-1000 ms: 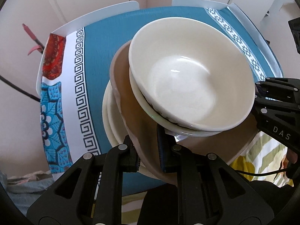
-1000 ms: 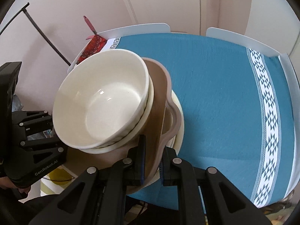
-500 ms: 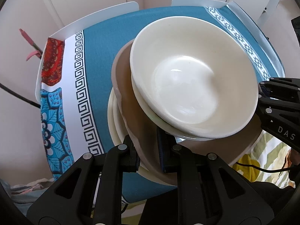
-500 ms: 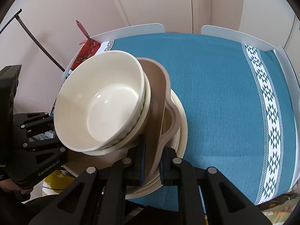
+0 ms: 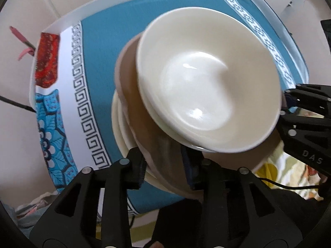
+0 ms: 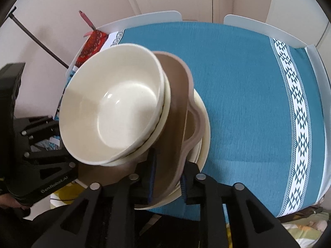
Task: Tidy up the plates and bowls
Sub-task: 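Open both grippers and pull them back from the stack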
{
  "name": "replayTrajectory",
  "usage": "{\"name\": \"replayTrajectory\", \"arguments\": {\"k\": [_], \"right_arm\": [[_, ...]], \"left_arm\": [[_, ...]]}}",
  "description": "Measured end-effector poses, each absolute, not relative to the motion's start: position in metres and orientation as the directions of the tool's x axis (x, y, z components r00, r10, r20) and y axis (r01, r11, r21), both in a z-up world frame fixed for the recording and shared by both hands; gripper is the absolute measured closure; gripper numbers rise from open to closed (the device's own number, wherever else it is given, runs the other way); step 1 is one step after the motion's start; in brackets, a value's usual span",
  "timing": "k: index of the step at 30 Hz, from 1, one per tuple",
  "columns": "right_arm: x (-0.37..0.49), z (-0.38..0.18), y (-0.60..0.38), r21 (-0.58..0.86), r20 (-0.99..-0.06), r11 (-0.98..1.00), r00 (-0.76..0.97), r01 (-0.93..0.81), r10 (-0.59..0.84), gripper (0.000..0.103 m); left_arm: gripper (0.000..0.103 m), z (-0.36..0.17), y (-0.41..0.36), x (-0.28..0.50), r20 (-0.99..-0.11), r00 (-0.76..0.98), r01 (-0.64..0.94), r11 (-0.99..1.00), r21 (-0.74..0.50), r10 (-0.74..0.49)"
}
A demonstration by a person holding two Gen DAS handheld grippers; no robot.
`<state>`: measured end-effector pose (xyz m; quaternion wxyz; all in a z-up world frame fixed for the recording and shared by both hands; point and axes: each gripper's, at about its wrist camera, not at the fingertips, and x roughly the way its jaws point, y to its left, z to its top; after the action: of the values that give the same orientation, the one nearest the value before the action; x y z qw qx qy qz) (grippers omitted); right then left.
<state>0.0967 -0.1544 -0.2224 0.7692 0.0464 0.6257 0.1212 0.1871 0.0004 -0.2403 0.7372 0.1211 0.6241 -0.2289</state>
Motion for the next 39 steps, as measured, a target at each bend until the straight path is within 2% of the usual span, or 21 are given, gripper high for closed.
{"name": "replayTrajectory", "arguments": {"k": [3,6,8,10,11,20,26,29,30,31,32,33,34,35,38,39], "right_arm": [[0.098,-0.221,-0.153,0.216,-0.957,0.969,0.168,-0.123,0.235,0.081],[0.1,-0.219,-0.152,0.212,-0.962,0.971,0.15,-0.114,0.228,0.078],[0.099,-0.216,-0.152,0.194,-0.966,0.975,0.149,-0.108,0.209,0.072],[0.099,-0.213,-0.154,0.187,-0.969,0.978,0.147,-0.096,0.199,0.06],[0.097,-0.211,-0.155,0.19,-0.968,0.978,0.149,-0.091,0.202,0.059],[0.083,-0.185,-0.166,0.215,-0.956,0.973,0.185,-0.085,0.228,0.058],[0.064,-0.133,-0.176,0.239,-0.921,0.968,0.297,-0.083,0.253,0.058],[0.048,-0.084,-0.185,0.198,-0.865,0.977,0.455,-0.081,0.213,0.057],[0.043,-0.067,-0.189,0.185,-0.841,0.98,0.504,-0.074,0.197,0.048],[0.038,-0.048,-0.193,0.175,-0.809,0.982,0.558,-0.069,0.183,0.035],[0.033,-0.031,-0.196,0.168,-0.777,0.983,0.605,-0.068,0.175,0.028],[0.029,-0.019,-0.197,0.162,-0.752,0.984,0.637,-0.067,0.168,0.019],[0.022,-0.001,-0.199,0.145,-0.712,0.988,0.686,-0.06,0.146,0.017],[0.018,0.008,-0.2,0.133,-0.691,0.99,0.711,-0.052,0.13,0.016],[0.004,0.043,-0.204,0.106,-0.599,0.993,0.795,-0.041,0.097,0.016],[-0.001,0.053,-0.202,0.086,-0.57,0.996,0.818,-0.035,0.078,0.016]], "left_arm": [[0.05,-0.234,-0.003,0.183,-0.972,0.104,0.512,0.849,-0.131,-0.212],[0.021,-0.227,-0.005,0.181,-0.97,0.111,0.519,0.845,-0.128,-0.215],[0.019,-0.223,-0.003,0.18,-0.968,0.116,0.513,0.848,-0.132,-0.221],[0.019,-0.22,0.0,0.181,-0.97,0.104,0.5,0.854,-0.141,-0.221],[0.019,-0.219,0.002,0.18,-0.969,0.099,0.493,0.857,-0.149,-0.225],[0.019,-0.187,0.015,0.164,-0.959,0.134,0.444,0.88,-0.166,-0.248],[0.019,-0.131,0.033,0.137,-0.916,0.285,0.372,0.913,-0.166,-0.282],[0.019,-0.083,0.041,0.123,-0.853,0.429,0.333,0.93,-0.157,-0.298],[0.019,-0.064,0.043,0.118,-0.818,0.491,0.324,0.934,-0.149,-0.301],[0.019,-0.044,0.044,0.111,-0.775,0.556,0.317,0.938,-0.137,-0.301],[0.019,-0.022,0.046,0.103,-0.72,0.627,0.309,0.944,-0.12,-0.297],[0.014,-0.01,0.048,0.098,-0.684,0.669,0.3,0.947,-0.11,-0.291],[0.006,0.008,0.049,0.09,-0.628,0.726,0.284,0.954,-0.095,-0.279],[0.001,0.021,0.051,0.083,-0.58,0.769,0.271,0.959,-0.084,-0.269],[0.0,0.06,0.051,0.056,-0.388,0.892,0.236,0.971,-0.041,-0.233],[0.0,0.067,0.049,0.052,-0.361,0.905,0.23,0.973,-0.026,-0.224]]}}
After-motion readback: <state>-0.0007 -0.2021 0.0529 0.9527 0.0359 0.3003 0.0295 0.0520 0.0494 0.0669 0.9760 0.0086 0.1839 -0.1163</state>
